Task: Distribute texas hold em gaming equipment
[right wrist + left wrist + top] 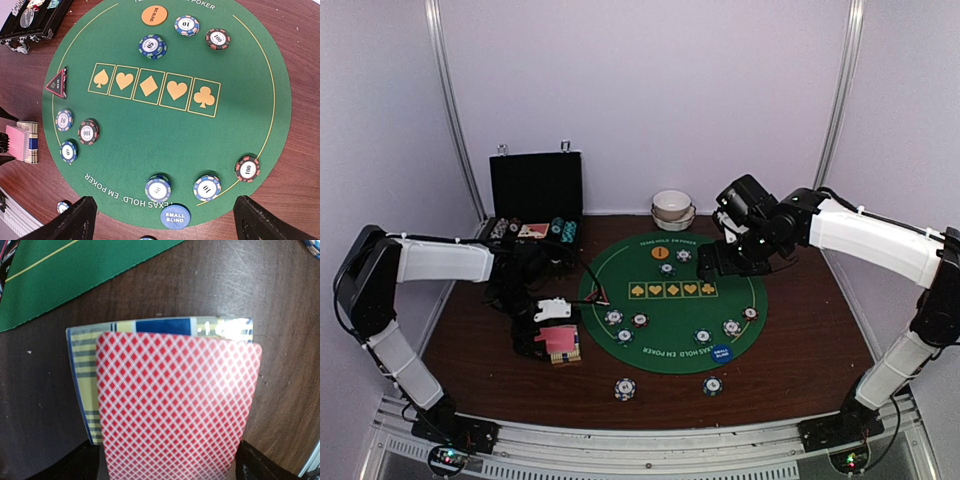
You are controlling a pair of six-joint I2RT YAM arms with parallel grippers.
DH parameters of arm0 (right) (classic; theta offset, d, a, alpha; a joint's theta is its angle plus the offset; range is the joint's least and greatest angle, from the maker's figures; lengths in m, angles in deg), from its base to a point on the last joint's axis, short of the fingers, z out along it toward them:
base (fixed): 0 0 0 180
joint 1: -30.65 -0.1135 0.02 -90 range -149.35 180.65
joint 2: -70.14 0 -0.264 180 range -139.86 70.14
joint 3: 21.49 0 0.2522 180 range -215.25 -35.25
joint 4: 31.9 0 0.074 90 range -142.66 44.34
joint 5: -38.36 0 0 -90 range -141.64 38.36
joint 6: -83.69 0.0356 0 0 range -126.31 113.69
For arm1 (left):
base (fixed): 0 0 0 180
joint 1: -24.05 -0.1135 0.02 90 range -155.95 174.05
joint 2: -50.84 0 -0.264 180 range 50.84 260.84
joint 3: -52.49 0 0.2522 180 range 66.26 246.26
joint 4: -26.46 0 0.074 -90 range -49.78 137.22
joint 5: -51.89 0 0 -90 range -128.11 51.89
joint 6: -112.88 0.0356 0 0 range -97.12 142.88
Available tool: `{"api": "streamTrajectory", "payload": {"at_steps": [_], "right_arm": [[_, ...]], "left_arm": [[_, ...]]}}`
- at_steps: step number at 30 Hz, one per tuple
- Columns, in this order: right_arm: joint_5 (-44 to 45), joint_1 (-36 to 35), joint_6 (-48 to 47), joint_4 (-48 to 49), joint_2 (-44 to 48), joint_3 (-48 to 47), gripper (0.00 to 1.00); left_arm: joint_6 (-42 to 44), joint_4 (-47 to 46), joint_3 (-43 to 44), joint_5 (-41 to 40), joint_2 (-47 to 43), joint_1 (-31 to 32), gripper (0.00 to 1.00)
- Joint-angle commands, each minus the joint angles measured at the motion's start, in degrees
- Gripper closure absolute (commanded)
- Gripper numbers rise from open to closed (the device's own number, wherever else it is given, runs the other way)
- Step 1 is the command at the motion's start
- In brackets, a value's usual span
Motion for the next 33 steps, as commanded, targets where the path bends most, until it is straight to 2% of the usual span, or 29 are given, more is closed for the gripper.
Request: {"api": "streamTrajectory", "payload": {"at_steps": [1,24,33], "right_arm": [[0.2,-0.2,0.1,0.2,1.3,0.3,0.0],[-1.4,-0.2,-1.0,0.3,0.2,0.1,0.01],[-1.5,-0.3,-1.0,0.2,0.2,0.5,0.01]], "left_arm": [[0.0,-3.9,-0.9,-0.4,1.1,0.4,0.03],[1.5,-1.1,1.0,-2.9,-3.3,0.4,0.03],[4.4,0.3,2.5,-3.3,-1.2,0.4,0.02]]}}
